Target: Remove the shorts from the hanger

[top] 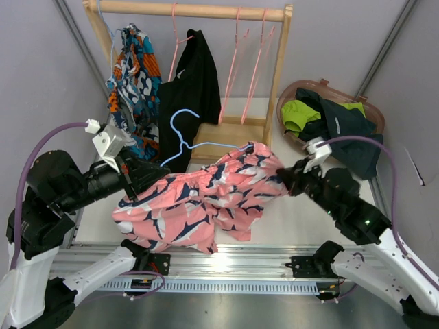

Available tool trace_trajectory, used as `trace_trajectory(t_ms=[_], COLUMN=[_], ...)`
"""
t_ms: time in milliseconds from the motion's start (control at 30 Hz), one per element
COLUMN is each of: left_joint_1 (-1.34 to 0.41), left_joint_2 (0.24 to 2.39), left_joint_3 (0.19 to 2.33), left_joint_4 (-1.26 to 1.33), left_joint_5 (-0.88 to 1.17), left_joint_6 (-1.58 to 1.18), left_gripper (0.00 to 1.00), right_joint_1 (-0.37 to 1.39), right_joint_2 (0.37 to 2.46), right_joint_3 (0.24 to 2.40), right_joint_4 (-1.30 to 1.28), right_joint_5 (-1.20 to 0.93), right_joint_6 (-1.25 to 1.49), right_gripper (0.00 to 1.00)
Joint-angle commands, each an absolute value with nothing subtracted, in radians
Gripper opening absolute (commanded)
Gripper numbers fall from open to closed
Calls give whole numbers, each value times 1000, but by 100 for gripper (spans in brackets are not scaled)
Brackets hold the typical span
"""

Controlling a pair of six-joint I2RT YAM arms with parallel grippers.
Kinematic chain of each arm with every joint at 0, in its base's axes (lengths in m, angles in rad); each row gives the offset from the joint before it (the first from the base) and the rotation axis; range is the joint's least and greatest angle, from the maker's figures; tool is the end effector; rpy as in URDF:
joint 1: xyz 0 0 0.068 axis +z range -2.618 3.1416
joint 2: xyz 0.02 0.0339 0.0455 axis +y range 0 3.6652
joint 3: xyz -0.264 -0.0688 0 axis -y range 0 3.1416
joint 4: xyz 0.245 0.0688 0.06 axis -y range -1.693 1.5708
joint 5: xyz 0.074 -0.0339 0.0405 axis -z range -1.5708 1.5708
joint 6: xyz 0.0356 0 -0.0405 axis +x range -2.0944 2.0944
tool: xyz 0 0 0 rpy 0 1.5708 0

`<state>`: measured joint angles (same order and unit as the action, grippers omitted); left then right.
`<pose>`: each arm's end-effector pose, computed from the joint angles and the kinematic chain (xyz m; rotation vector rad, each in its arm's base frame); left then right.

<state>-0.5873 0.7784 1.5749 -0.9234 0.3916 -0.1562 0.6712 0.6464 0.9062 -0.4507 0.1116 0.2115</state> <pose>0.0478 -0.0481 0.5024 0.6697 1.6365 -0.8790 0.1105 0.0827 0.3727 -0.3275 1.7621 0.5407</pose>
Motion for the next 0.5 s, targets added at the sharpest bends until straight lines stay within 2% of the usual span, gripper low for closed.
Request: trace_trajectory(t_ms=[0,267,367,467], left_joint_1=[-592,-591,-591,-592], left_joint_2=[768,798,811,827], left_joint_3=[1571,1629,1699,1804], left_joint_4=[-807,-772,-824,-885], left_joint_5=[351,318,235,178], left_joint_6=[-175,-184,-155,-124], left_gripper=[0,0,0,0], right_joint_1=[846,1132,1147,1089], right_joint_2=[667,790,751,668], right_joint_3=[844,815,805,775], right_joint_4=[-410,-296,-319,-331], right_joint_5=[190,379,475,463], right_joint_6=[268,311,328,316], right_gripper=[0,0,0,0])
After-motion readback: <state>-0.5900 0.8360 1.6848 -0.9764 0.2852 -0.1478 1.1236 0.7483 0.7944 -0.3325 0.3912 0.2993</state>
